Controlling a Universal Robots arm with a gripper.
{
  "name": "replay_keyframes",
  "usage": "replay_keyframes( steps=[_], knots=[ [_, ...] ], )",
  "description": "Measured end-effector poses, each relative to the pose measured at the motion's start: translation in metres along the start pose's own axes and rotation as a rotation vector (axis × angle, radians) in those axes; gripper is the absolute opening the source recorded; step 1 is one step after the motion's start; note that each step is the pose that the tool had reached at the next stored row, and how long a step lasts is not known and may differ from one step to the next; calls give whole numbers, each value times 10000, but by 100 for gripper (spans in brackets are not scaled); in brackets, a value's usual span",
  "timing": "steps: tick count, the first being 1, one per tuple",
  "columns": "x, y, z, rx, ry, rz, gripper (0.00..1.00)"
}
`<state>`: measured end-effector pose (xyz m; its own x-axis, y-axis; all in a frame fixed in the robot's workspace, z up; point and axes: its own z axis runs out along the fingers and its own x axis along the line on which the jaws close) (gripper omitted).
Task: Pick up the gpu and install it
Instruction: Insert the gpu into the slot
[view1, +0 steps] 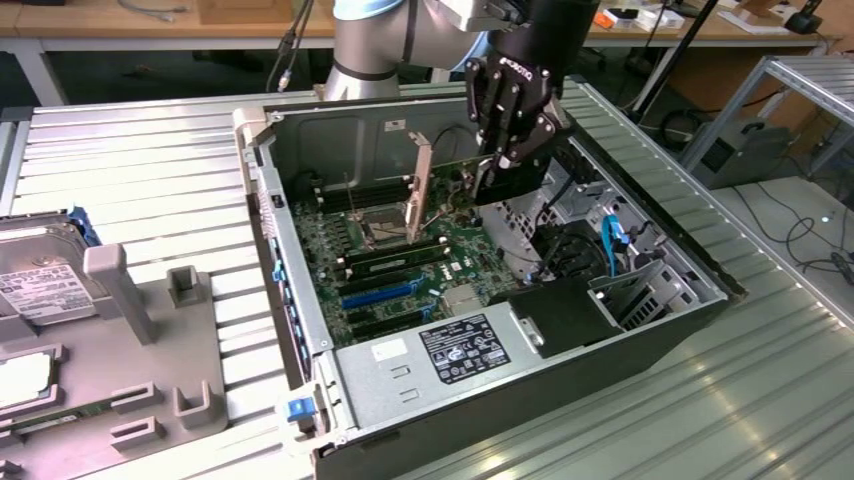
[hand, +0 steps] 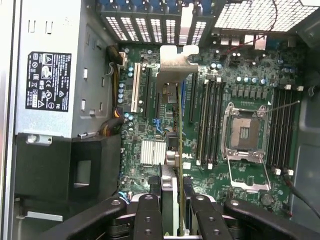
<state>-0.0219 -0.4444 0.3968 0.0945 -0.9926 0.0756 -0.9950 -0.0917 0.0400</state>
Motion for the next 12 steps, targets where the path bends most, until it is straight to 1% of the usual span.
replay_keyframes(
  steps=[4, 5, 6, 7, 8, 9, 10, 11, 12],
  knots=[
    [0, 0, 0, 2, 0, -19, 27],
    [0, 0, -1, 2, -13, -19, 27],
    [0, 1, -1, 6, -51, -19, 27],
    [0, 0, 0, 31, -294, -29, 27],
    [0, 0, 0, 51, -509, -36, 27],
    [0, 0, 0, 74, -762, -44, 27],
    [0, 0, 0, 102, -1035, -53, 27],
    [1, 0, 0, 117, -1198, -58, 27],
    [0, 1, -1, 119, -1212, -58, 27]
  ],
)
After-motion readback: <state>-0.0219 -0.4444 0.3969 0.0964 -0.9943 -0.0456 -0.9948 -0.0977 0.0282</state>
